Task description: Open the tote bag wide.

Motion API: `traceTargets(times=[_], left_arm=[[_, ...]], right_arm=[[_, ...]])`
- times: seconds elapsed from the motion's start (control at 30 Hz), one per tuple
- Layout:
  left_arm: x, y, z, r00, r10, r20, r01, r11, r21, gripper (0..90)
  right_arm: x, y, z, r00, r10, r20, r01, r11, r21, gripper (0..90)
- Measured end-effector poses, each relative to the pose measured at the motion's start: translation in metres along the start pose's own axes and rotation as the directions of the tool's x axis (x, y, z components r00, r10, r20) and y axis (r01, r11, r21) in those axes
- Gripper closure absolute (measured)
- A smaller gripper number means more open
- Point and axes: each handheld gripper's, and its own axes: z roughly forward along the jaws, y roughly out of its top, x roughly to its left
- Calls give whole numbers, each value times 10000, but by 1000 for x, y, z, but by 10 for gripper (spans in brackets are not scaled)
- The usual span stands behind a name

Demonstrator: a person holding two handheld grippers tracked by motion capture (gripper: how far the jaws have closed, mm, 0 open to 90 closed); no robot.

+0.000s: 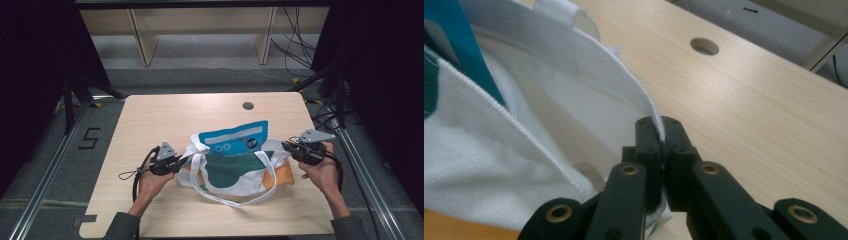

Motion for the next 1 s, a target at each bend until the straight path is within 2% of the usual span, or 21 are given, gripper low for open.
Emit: traceTargets(times=[0.03,0.07,0.13,0.2,0.23,0.27,0.3,0.33,0.4,0.47,0.5,0.53,0.6,0.63,0.73,0.8,0.87,0.9,0.93,0.97,1.0], left_arm=[[-1,-1,1,9999,159,19,-160,9997,177,842],[-3,-2,3,10000,30,-22,-30,10000,87,842],[-4,-2,4,9999,149,8,-149,9995,262,843],[-7,-4,7,9998,-121,148,119,9999,98,843],[-7,-6,8,9998,52,191,-56,9998,208,844],[-7,-8,11,9996,-103,271,100,9999,95,844],[-5,-9,12,9994,95,340,-105,9996,274,845],[-6,-11,14,9994,-41,350,30,9995,311,846],[-9,-13,16,9996,77,275,-89,9989,459,849],[-10,-13,19,9993,188,320,-204,9986,498,849],[-10,-15,20,9994,99,332,-115,9988,485,849],[-8,-15,21,9990,320,304,-334,9983,477,850],[-10,-17,25,9994,252,252,-266,9980,572,851],[-11,-17,25,9982,589,135,-597,9960,671,851],[-13,-16,24,9992,402,37,-403,9975,579,838],[-11,-14,21,9999,168,23,-169,9982,583,785],[-9,-13,17,10000,9,42,-11,9991,415,719],[-9,-12,13,9989,-472,79,471,9987,178,693],[-6,-9,7,9996,-276,58,274,9992,295,640],[-5,-7,2,9995,-301,7,301,9994,181,596],[-3,-6,-1,9991,-424,-96,425,9991,78,557]], right_arm=[[0,-3,2,9999,-112,64,112,9999,21,880],[2,-6,4,10000,76,11,-76,9999,136,880],[3,-11,8,9998,176,24,-177,9992,352,881],[3,-17,13,9999,140,-42,-137,9988,466,880],[2,-18,14,9999,47,-103,-41,9985,545,880],[4,-21,15,9995,277,-137,-268,9977,617,880],[5,-22,16,9989,408,-238,-388,9960,805,880],[6,-24,18,9992,305,-248,-284,9963,807,880],[6,-26,21,9997,63,-247,-41,9959,902,880],[8,-32,27,9991,138,-409,-91,9937,1117,880],[9,-36,29,9975,399,-588,-317,9905,1336,881],[11,-40,33,9968,511,-611,-416,9880,1484,881],[12,-43,36,9970,452,-629,-343,9858,1646,881],[12,-44,38,9976,249,-644,-145,9874,1573,881],[15,-47,40,9974,340,-643,-223,9844,1747,881],[14,-46,39,9960,591,-670,-457,9813,1870,879],[13,-45,38,9970,468,-614,-353,9837,1765,871],[13,-45,38,9967,517,-624,-399,9832,1780,865],[12,-44,38,9979,373,-536,-280,9858,1654,831],[13,-42,35,9969,668,-411,-586,9827,1754,789],[9,-41,34,9988,384,-311,-331,9873,1556,759]])
